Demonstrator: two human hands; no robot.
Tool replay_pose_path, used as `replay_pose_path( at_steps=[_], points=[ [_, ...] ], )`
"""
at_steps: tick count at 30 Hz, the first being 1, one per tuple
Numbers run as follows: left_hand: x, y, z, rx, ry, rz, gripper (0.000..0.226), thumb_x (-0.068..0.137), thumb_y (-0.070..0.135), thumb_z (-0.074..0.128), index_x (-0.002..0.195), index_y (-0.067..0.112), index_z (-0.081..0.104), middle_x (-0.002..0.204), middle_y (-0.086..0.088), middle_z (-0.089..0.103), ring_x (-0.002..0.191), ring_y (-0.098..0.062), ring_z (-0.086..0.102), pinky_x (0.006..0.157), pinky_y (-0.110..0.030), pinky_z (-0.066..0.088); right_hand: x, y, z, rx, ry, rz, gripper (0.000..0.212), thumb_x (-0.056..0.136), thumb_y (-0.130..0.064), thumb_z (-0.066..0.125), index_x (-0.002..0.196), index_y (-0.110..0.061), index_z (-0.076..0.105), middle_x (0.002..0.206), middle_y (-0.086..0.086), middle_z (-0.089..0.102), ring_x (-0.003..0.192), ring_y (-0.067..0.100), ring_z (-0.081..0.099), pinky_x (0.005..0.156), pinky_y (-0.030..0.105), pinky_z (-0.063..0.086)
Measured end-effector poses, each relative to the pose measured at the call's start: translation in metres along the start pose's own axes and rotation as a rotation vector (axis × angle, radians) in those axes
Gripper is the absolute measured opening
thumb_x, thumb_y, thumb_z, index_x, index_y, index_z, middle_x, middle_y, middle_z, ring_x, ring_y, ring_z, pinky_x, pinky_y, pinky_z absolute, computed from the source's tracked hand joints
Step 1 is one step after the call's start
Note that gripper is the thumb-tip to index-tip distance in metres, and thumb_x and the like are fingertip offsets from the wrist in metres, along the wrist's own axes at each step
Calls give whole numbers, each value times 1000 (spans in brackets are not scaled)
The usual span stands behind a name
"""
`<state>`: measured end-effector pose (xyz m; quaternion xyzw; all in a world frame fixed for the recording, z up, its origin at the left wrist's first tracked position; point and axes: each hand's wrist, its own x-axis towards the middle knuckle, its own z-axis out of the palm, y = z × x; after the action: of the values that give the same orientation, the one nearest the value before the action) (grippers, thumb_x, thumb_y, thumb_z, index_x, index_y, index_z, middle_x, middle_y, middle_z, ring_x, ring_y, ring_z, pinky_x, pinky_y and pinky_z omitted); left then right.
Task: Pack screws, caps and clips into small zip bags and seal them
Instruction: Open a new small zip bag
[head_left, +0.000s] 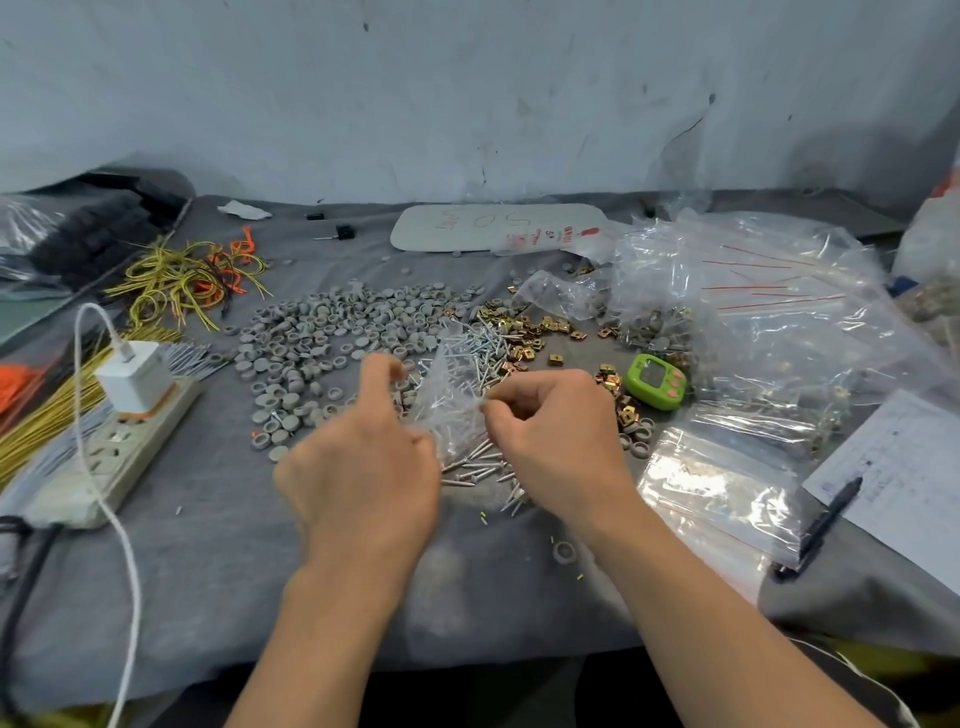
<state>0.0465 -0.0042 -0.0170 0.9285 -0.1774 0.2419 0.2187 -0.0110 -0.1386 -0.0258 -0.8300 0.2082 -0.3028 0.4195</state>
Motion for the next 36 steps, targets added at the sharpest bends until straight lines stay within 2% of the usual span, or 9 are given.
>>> replay_pose_path(
  at_steps=[2,6,10,13,18,22,26,30,36],
  points=[
    [3,-2,-2,-29,78,-46,46,75,25,69,113,41,48,64,5,61,59,-26,57,56,-28,29,-3,-4,4,-113,61,-30,7,86,-20,77,85,-26,80,67,-15,71,60,0,66,56,8,46],
    [3,-4,2,-195,-66,-163,14,82,41,66,95,39,61,74,8,68,79,-27,65,70,-35,45,-13,-14,11,-187,249,-206,15,79,-13,82,79,-24,72,65,-10,66,61,14,62,64,32,54],
    [3,-6,2,-377,-69,-89,9,85,33,69,92,38,68,67,14,63,74,-20,61,66,-32,39,-20,-17,24,-292,-49,-346,23,87,-15,66,99,-30,79,77,-3,73,71,20,64,66,33,50],
    [-2,-5,3,-427,-78,92,13,84,26,73,91,35,68,65,13,61,67,-16,57,62,-31,41,-13,-13,32,-334,-225,-152,18,93,-21,60,80,-25,72,74,0,71,69,21,63,62,30,40],
    [-6,-8,1,-434,-93,195,33,79,23,76,102,42,60,54,13,49,57,-11,52,58,-29,43,-1,-10,36,749,-290,470,34,95,4,53,78,-17,74,57,0,56,47,6,45,52,21,39],
    [-14,3,0,-296,-121,237,55,72,15,79,111,45,54,52,12,43,57,-22,61,54,-29,42,1,-12,37,1186,-279,617,42,88,23,38,89,-5,69,59,5,58,46,9,51,49,19,45],
    [-14,14,-3,-167,-115,190,55,69,13,73,115,37,53,55,11,40,56,-30,64,54,-29,32,-3,-17,36,1303,-313,600,52,82,30,30,87,-4,69,68,9,67,55,13,64,52,20,53],
    [-20,22,-6,-166,-43,207,51,67,7,76,110,28,58,53,3,56,48,-27,61,53,-25,28,-3,-20,39,1176,-281,694,23,95,12,52,113,6,65,104,23,55,83,28,53,69,29,40],
    [-23,13,-6,-245,-94,173,63,72,14,76,119,38,42,67,2,65,62,-31,66,57,-29,33,1,-18,37,983,-430,711,45,103,-9,44,137,20,46,128,44,53,104,34,49,88,39,42]
  ],
)
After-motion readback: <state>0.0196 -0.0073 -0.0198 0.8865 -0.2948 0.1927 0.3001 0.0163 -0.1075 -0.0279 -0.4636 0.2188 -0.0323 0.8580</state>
